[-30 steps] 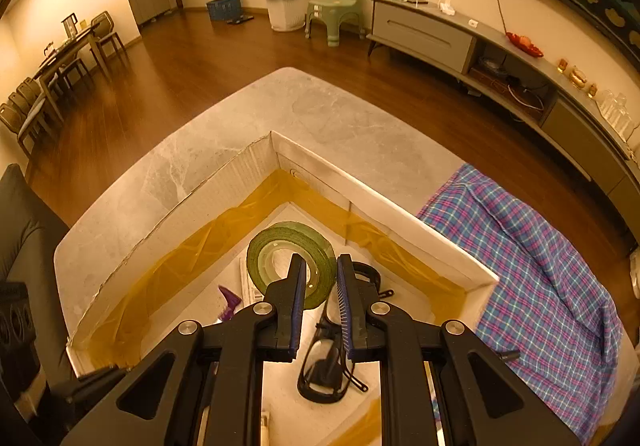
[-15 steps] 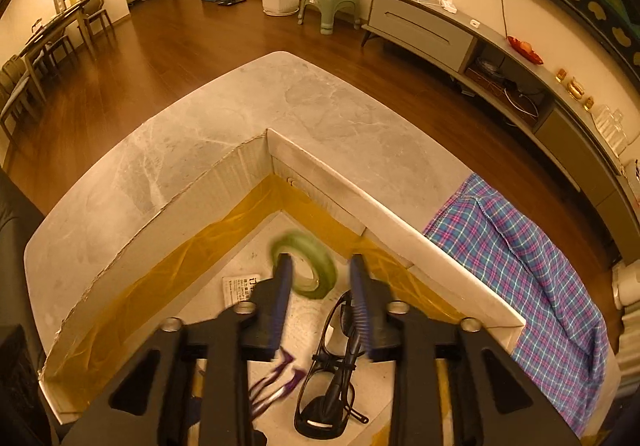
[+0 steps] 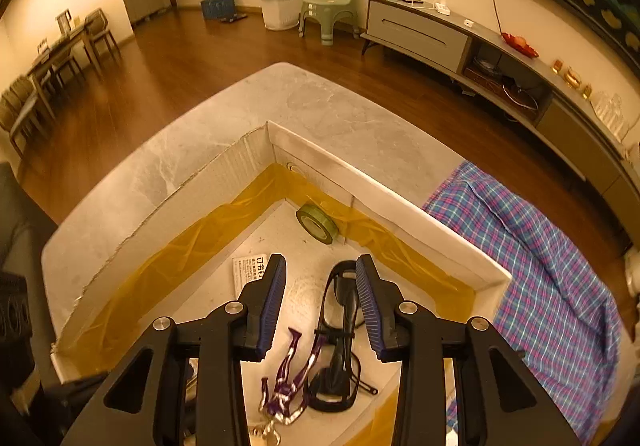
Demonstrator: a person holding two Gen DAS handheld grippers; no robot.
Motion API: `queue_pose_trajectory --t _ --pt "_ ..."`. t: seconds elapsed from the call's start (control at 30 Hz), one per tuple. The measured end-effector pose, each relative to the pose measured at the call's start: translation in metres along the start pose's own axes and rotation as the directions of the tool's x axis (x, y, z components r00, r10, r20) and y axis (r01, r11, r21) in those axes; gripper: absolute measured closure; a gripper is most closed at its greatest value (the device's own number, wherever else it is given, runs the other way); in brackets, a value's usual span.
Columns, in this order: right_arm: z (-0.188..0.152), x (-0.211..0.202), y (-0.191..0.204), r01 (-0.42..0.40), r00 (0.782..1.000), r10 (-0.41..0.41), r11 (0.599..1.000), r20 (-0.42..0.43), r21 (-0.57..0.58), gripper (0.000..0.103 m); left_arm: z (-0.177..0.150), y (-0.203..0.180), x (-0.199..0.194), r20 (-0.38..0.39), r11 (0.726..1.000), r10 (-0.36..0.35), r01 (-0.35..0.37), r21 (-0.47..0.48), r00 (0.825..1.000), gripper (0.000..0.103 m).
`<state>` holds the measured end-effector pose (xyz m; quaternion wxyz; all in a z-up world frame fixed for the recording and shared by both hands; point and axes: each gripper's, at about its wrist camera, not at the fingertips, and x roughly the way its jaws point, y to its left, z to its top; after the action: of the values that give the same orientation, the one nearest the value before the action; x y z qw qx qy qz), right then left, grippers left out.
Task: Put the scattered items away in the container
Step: 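Open the left tool to drop the figure while the right tool releases the tape into the box, then move both tools back over the shirt toward the white charger and white stapler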
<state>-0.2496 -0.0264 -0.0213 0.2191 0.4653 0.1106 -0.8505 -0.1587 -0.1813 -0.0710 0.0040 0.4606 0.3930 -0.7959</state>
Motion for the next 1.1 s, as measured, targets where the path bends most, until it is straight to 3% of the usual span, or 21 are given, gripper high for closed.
queue_pose_trajectory --t 0.3,0.47,0.57,0.73,0.9,1.1 --pt "-0.042 -0.057 -0.024 -0.138 0.987 0.131 0.987 0.094 0.076 0.064 -0.001 -0.016 -0.024 0.126 0.995 0.014 -0.026 0.1 0.992 0.045" --pt "-0.076 -0.1 -0.033 -0.234 0.956 0.218 0.97 0.198 0.062 0.064 -0.009 -0.033 -0.039 0.201 0.982 -0.009 -0.029 0.184 0.979 0.046" --pt "-0.095 -0.126 -0.038 -0.261 0.931 0.246 0.965 0.268 0.024 0.064 -0.021 -0.052 -0.046 0.242 0.96 -0.018 -0.051 0.275 0.97 0.046" --pt "-0.129 -0.161 -0.059 -0.259 0.909 0.237 0.966 0.344 0.02 0.064 -0.053 -0.094 -0.049 0.285 0.88 -0.056 -0.087 0.467 0.957 0.046" --pt "-0.163 -0.177 -0.088 -0.238 0.91 0.196 0.969 0.365 0.074 0.064 -0.093 -0.131 -0.032 0.216 0.785 -0.099 -0.057 0.617 0.971 0.045" --pt "-0.198 -0.176 -0.123 -0.226 0.926 0.162 0.961 0.342 0.156 0.064 -0.137 -0.162 -0.003 0.126 0.683 -0.084 -0.035 0.73 0.988 0.045"
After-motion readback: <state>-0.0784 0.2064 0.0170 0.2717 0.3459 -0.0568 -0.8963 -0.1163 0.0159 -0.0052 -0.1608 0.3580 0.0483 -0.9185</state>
